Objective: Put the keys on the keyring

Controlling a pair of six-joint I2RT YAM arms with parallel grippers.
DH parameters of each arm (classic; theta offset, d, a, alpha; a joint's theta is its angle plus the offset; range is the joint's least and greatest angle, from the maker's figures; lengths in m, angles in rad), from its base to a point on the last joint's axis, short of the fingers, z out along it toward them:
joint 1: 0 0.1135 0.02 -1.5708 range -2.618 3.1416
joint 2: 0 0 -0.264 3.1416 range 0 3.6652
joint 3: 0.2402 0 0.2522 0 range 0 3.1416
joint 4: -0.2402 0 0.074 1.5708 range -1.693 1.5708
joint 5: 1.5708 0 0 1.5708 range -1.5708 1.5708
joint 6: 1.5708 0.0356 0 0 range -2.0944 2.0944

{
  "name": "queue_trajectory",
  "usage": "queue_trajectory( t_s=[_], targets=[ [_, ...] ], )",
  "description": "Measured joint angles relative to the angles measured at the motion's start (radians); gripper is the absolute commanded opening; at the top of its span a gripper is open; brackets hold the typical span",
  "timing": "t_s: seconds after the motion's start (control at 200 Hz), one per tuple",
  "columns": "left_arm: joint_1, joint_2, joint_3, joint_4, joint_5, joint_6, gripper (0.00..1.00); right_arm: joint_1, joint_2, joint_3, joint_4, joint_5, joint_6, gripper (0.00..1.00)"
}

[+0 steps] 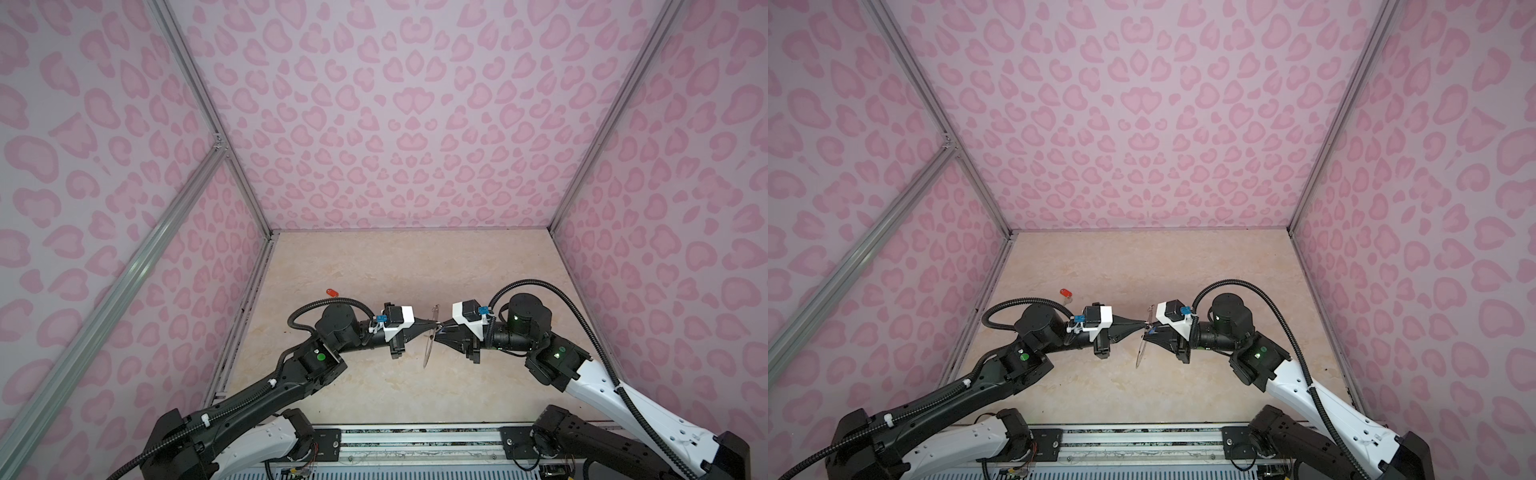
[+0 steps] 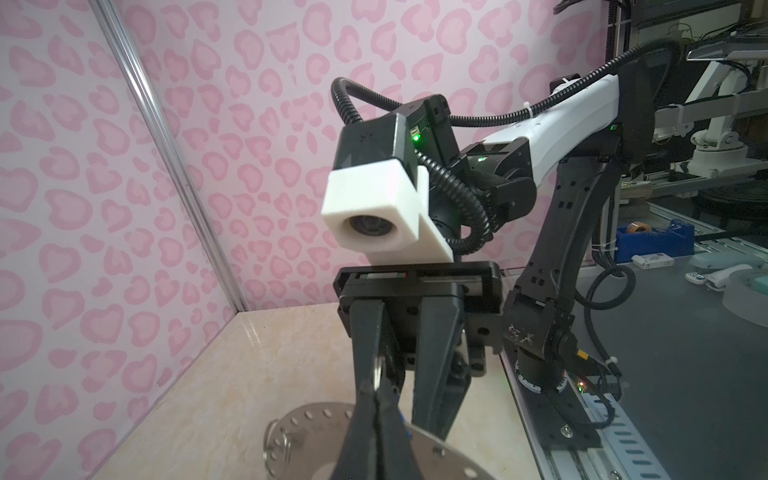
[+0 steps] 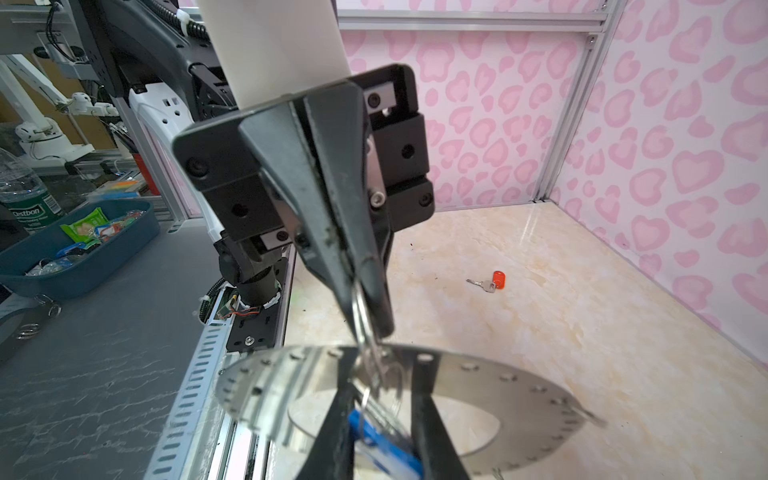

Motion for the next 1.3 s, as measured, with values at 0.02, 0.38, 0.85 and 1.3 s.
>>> queue_trajectory(
  t_s=[0.02, 0.38, 0.85, 1.3],
  targets=[
    [0.0, 0.0, 0.0, 0.0, 0.0, 0.0, 0.03, 0.0, -0.003, 0.0, -0.003, 0.003, 0.0, 0.06],
    [0.005, 0.0, 0.002, -0.018, -0.006, 0.023, 0.03, -0.002, -0.016, 0.018, -0.07, 0.018, -0.024, 0.0],
    [0.007, -0.014, 0.005, -0.11, -0.053, 0.094, 0.03, -0.004, -0.013, 0.106, -0.242, 0.054, -0.13, 0.0],
    [0.007, -0.017, 0.006, -0.166, -0.064, 0.137, 0.03, -0.005, 0.004, 0.159, -0.31, 0.099, -0.224, 0.0]
  ],
)
